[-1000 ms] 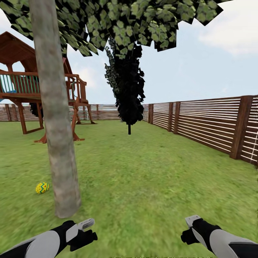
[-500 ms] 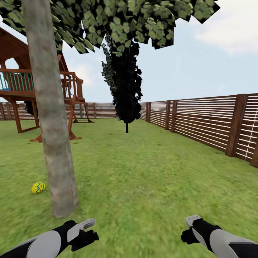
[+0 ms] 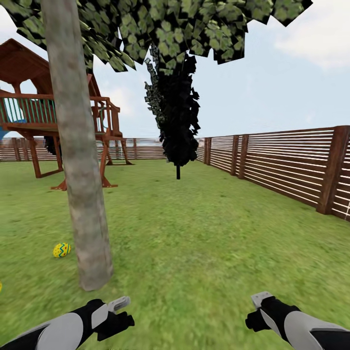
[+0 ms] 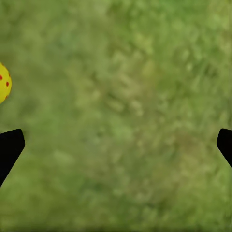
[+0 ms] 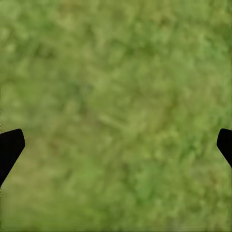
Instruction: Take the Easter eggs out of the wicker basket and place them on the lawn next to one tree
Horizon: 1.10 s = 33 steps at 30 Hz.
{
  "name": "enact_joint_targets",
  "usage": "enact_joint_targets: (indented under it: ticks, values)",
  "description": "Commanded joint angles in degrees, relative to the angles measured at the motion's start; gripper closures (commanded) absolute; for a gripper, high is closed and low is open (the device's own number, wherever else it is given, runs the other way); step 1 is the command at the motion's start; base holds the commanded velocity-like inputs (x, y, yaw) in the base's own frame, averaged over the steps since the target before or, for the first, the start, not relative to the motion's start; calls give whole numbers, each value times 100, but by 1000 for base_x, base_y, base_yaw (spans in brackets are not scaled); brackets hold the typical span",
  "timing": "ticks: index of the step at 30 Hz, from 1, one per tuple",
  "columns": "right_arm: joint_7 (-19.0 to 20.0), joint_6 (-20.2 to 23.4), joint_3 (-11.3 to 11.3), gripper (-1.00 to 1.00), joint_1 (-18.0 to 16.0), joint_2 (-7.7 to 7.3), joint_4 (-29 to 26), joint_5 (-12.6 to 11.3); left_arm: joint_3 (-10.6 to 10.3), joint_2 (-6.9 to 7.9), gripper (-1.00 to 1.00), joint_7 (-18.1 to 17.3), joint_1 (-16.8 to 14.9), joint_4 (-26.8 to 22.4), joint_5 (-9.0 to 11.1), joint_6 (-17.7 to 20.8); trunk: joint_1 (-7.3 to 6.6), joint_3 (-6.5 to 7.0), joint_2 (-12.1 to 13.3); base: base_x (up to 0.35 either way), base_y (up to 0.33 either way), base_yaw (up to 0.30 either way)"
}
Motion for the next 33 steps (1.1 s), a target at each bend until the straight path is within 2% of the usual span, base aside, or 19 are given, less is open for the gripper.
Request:
enact_joint_targets:
  ticks: [1, 7, 12, 33]
  values:
    - [33, 9, 17, -100, -9, 1, 8, 47, 24, 4, -100, -15, -7, 10, -24, 7, -1, -11, -4, 0, 0, 19]
    - [-2, 15, 17, -100, -8, 142, 97, 48, 24, -4, -100, -15, -7, 10, -24, 5, -1, -60, -4, 0, 0, 5]
    - [-15, 16, 11, -100, -8, 167, 147, 77, 24, -5, -100, -11, -7, 10, -24, 1, -1, -106, -4, 0, 0, 0]
    - [-14, 7, 9, -100, -8, 164, 151, 91, 24, -6, -100, -11, -7, 10, -24, 7, -462, 73, 839, 0, 0, 0]
